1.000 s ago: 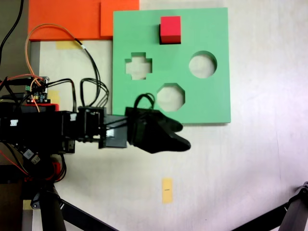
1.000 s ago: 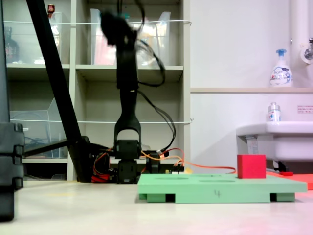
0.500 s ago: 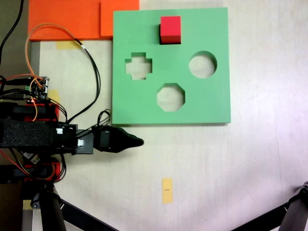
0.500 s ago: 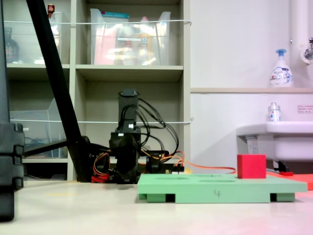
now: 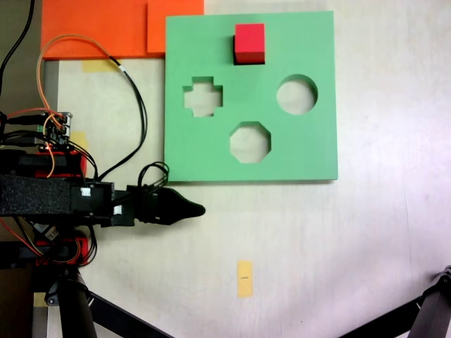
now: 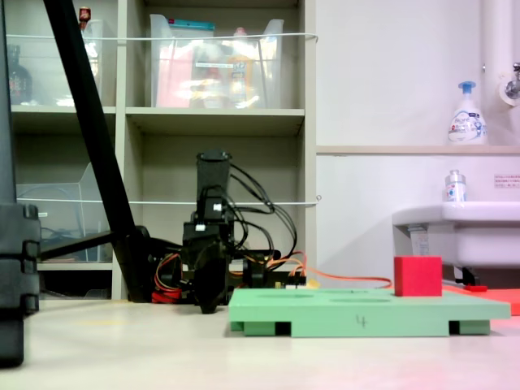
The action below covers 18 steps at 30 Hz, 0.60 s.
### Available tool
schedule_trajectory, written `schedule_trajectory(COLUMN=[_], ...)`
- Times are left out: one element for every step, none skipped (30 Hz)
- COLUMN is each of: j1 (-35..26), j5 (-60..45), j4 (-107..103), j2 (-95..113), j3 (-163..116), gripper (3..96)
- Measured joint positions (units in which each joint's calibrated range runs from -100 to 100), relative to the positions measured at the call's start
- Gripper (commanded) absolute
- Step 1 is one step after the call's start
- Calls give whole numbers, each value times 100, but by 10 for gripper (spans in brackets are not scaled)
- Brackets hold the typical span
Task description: Put the square block into the corresponding hole
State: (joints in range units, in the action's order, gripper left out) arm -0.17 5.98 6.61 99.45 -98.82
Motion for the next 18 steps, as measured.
schedule_trajectory(j1=[24, 44, 54, 54, 54, 54, 54, 54, 59, 59, 59, 59, 59, 59, 68, 88, 103, 107], j5=[10, 10, 10, 10, 10, 10, 10, 10, 10, 10, 10, 10, 10, 10, 10, 10, 10, 10], j4=[0, 0, 0, 0, 0, 0, 0, 0, 0, 0, 0, 0, 0, 0, 0, -10, 0, 0], j2=[0, 0, 0, 0, 0, 0, 0, 0, 0, 0, 0, 0, 0, 0, 0, 0, 0, 0], j3=[0, 0, 0, 0, 0, 0, 0, 0, 0, 0, 0, 0, 0, 0, 0, -10, 0, 0], gripper=[494, 494, 494, 494, 494, 494, 494, 494, 494, 494, 494, 494, 494, 494, 494, 494, 494, 494])
